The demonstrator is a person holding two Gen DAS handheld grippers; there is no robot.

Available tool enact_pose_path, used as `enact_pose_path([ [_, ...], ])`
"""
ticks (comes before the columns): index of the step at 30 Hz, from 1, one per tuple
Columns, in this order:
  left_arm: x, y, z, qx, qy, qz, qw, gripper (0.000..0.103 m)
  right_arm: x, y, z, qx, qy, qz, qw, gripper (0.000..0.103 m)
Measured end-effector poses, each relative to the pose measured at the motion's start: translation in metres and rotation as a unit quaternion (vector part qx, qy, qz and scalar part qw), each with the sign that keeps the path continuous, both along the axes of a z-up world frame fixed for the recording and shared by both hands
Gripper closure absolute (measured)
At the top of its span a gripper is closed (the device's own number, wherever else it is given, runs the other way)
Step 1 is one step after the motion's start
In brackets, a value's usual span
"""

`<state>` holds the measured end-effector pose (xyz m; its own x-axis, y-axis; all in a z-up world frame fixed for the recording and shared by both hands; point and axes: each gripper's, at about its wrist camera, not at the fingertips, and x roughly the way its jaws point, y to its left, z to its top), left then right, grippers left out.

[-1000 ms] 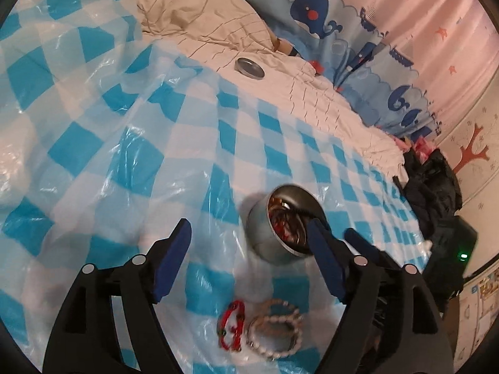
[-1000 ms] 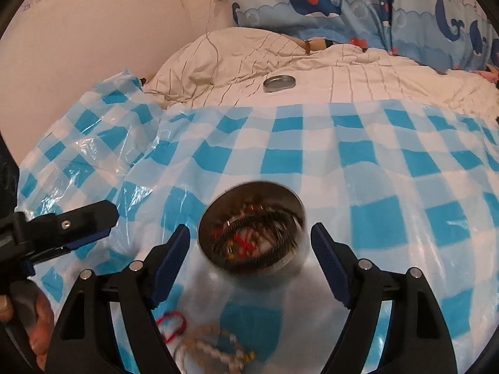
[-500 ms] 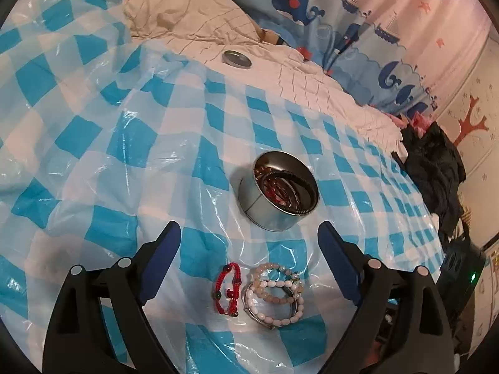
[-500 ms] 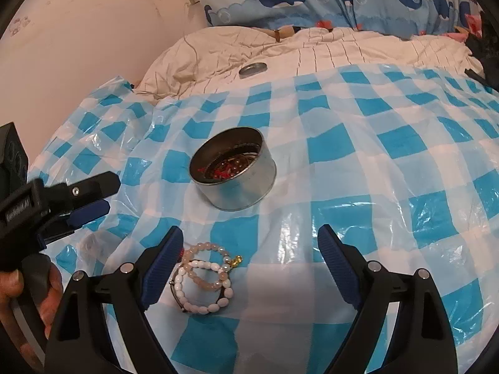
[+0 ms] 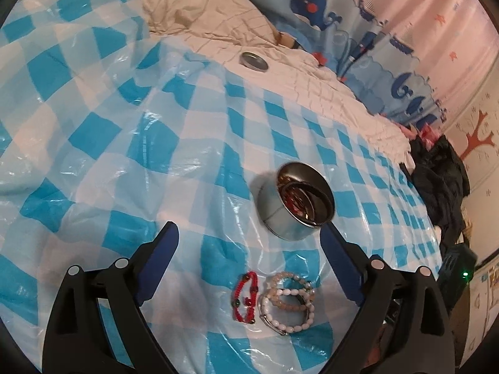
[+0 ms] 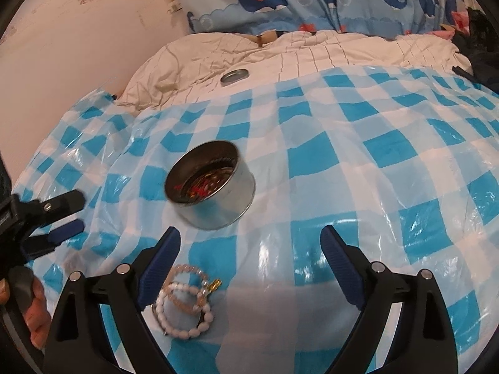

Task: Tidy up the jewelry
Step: 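Move both open tools back over the remaining bracelets beside the tin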

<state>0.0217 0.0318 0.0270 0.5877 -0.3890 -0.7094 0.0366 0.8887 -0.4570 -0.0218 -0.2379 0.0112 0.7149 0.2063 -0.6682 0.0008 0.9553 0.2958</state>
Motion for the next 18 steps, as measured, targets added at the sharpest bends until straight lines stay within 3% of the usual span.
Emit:
enact_pose_path([
  [6,0.005,0.014,-0.003,-0.014,0.007,0.012,0.9998,0.014,0.028,0.007,-0.011,0.0,0.01,-0.004,1.0,0.016],
  [13,0.006,0.013,-0.005,-0.004,0.01,0.005,0.9999,0.014,0.03,0.017,-0.004,-0.032,-0.005,0.001,0.999,0.015],
  [18,0.005,0.014,-0.008,-0.003,0.014,0.006,0.9999,0.014,0.048,0.016,-0.018,-0.043,0.024,-0.012,0.999,0.014],
])
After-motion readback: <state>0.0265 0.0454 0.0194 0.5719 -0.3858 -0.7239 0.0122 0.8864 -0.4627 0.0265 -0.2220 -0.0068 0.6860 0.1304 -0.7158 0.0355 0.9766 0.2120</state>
